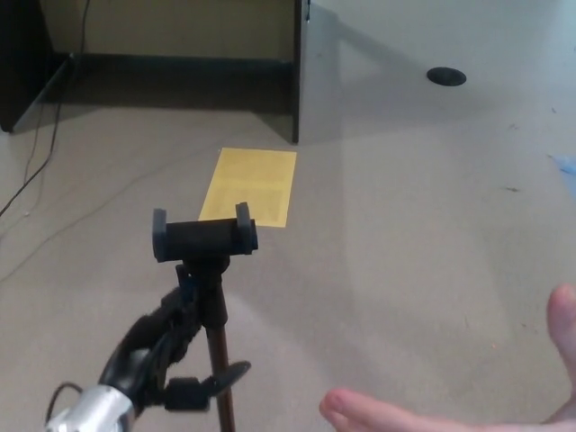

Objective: There is a tripod standing in front of the robot and the robot extends its left arm to grab it. It lifts the tripod and passes it to a person.

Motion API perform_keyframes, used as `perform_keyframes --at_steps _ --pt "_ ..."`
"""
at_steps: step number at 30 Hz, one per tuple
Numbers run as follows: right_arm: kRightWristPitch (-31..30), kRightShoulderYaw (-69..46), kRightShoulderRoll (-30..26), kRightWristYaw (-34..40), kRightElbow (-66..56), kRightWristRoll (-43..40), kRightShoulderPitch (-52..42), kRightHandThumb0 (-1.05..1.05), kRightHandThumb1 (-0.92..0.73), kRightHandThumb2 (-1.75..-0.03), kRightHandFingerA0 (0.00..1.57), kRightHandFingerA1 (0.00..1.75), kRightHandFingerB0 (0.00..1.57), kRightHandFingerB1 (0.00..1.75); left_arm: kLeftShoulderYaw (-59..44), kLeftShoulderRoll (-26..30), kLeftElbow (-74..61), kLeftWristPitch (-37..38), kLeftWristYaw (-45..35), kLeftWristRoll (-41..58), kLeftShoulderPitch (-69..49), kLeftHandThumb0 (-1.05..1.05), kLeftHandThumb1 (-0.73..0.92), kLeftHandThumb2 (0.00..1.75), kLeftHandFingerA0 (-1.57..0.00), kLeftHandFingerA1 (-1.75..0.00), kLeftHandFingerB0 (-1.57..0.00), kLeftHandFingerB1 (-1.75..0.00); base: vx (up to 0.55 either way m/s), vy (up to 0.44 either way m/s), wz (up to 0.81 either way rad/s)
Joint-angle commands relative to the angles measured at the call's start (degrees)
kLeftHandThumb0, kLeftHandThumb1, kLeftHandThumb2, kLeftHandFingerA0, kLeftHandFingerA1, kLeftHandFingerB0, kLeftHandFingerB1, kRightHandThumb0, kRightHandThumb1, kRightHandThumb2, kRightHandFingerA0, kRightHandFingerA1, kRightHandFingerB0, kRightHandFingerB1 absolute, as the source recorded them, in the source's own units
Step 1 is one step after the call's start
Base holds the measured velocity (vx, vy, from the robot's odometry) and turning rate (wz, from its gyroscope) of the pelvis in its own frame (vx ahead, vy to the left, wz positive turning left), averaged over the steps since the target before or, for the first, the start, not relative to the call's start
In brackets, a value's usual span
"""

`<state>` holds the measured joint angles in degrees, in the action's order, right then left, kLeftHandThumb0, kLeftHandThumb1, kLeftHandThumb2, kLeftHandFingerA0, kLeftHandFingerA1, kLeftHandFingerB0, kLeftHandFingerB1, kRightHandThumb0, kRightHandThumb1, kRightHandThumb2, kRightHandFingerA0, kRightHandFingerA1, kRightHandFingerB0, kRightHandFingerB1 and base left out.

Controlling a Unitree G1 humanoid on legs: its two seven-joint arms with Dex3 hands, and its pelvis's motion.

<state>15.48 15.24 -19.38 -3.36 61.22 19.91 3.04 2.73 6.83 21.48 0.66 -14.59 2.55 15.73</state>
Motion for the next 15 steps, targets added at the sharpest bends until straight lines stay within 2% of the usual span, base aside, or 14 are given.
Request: perform_keyframes --at_steps 1,4,5,6,12,13,14,15 --pt "0.54 -0.37 -0.1 -0.34 -0.09 -0.36 -0.79 -0.39 -0.7 -0.6 0.63 0.4 0.37 0.32 0.0 1.11 2.81 3.23 1.2 -2.21 1.36 -0.58 0.37 0.7 0.0 -0.14 0.0 0.0 0.0 0.0 0.0" --pt "0.27 -0.2 0.1 -0.55 -0.04 -0.17 -0.19 -0.4 -0.7 -0.61 0.61 0.4 0.37 0.32 0.59 1.08 4.57 3.95 2.32 -3.48 2.43 -0.55 0.35 0.69 0.0 -0.14 0.0 0.0 0.0 0.0 0.0" --pt "0.43 -0.24 0.0 -0.64 -0.12 -0.2 -0.21 -0.47 -0.58 -0.83 0.51 0.52 0.3 0.44 0.53 0.55 5.65 4.61 2.05 -3.04 3.04 -0.53 0.35 0.68 0.0 -0.15 0.0 0.0 0.0 0.0 0.0" --pt "0.57 -0.11 -0.18 -0.72 -0.3 -0.05 -0.32 -0.4 -0.71 -0.61 0.57 0.38 0.36 0.32 0.74 0.18 6.63 5.4 2.2 -3.29 3.65 -0.54 0.35 0.68 0.0 -0.15 0.0 0.0 0.0 0.0 0.0" --pt "0.13 -0.52 0.37 -1.29 -0.38 -0.61 0.38 -0.38 -0.71 -0.61 0.59 0.39 0.38 0.32 1.79 -1.14 5.23 3.26 4.06 -4.43 5.03 -0.52 0.34 0.67 0.0 -0.13 0.0 0.0 0.0 0.0 0.0" --pt "0.8 -0.61 0.34 -1.87 -0.55 -0.84 0.47 -0.47 -0.57 -0.83 0.49 0.52 0.31 0.45 1.87 -1.66 5.23 2.99 3.93 -4.18 5.55 -0.5 0.32 0.65 0.0 -0.14 0.0 0.0 0.0 0.0 0.0" --pt "0.97 -0.61 0.33 -1.95 -0.72 -0.83 0.55 -0.47 -0.57 -0.83 0.49 0.52 0.31 0.45 1.8 -1.93 5.32 3.17 3.9 -3.98 5.73 -0.5 0.32 0.65 0.0 -0.14 0.0 0.0 0.0 0.0 0.0" --pt "0.79 -0.65 0.29 -1.86 -1.23 -0.8 0.41 -0.38 -0.71 -0.62 0.54 0.38 0.36 0.33 2.59 -2.15 5.98 4.36 4.34 -5.11 6.04 -0.48 0.32 0.66 0.0 -0.21 0.0 -0.04 0.0 0.0 0.0"
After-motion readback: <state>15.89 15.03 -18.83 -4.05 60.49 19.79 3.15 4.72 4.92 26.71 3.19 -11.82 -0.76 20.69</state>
